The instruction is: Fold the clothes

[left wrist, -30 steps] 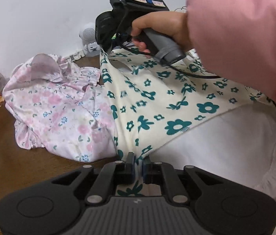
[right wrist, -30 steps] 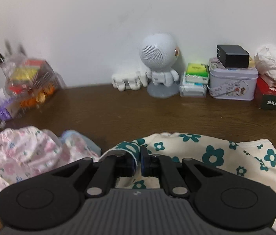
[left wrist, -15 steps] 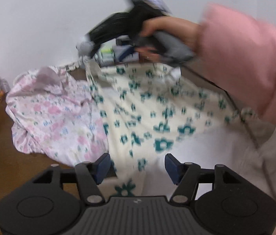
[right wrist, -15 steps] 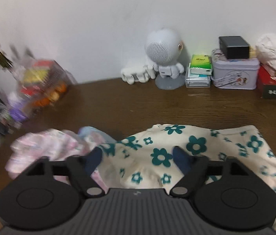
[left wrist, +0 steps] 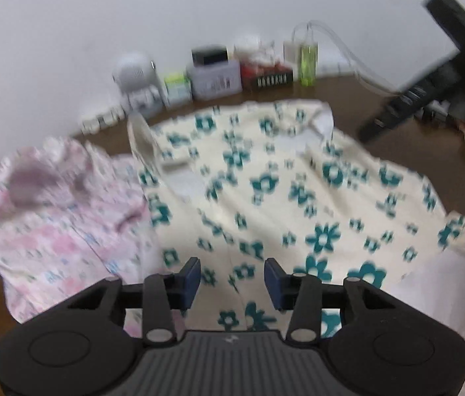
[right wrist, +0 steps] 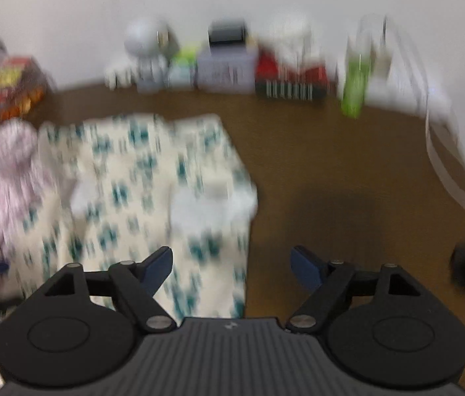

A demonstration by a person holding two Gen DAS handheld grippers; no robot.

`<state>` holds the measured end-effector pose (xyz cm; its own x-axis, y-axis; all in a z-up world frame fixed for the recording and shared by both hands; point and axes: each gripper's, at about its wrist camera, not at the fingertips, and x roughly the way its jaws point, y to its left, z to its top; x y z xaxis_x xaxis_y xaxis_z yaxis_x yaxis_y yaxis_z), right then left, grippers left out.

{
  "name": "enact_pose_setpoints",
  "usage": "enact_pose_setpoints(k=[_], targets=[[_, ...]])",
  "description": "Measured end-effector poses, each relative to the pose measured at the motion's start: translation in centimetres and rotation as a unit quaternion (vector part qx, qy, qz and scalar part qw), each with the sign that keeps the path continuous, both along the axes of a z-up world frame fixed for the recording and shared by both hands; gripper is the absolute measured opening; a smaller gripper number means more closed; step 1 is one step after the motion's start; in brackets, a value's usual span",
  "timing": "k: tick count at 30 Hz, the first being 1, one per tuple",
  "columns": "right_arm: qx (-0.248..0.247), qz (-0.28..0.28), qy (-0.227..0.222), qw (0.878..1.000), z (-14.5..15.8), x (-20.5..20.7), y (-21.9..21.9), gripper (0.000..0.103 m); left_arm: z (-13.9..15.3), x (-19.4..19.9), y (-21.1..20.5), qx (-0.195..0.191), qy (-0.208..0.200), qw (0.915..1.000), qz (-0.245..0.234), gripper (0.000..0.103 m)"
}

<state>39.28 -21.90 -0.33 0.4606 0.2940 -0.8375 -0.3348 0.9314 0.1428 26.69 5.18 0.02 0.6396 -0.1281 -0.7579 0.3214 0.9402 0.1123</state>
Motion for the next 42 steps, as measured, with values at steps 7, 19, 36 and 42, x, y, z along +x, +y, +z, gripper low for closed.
enact_pose_setpoints(k=[7,19,36,42], targets=[[0.065,0.009,-0.001,0.998,-0.7,-4.8,-2.6,0.081,-1.4,-1.5,0.3,0.052,-0.01,0.9986,-0.003,0.034],[0.039,0.037,-0.019,0.998,0.2,-18.9,-10.6,0.081,2.0,-8.5,-5.9,-0.022,-0.041,0.9816,-0.186,0.034],[0.112,-0.002,-0.067,0.991,-1.1,-24.2,-12.8,0.006,-2.5,-10.9,-17.6,-0.027,0.032,0.9427,-0.331,0.012],[0.099,0.097,-0.14,0.98,2.6,-27.0,-8.4,0.006,-2.6,-12.0,-16.4,-0.071,0.053,0.9409,-0.327,0.014]])
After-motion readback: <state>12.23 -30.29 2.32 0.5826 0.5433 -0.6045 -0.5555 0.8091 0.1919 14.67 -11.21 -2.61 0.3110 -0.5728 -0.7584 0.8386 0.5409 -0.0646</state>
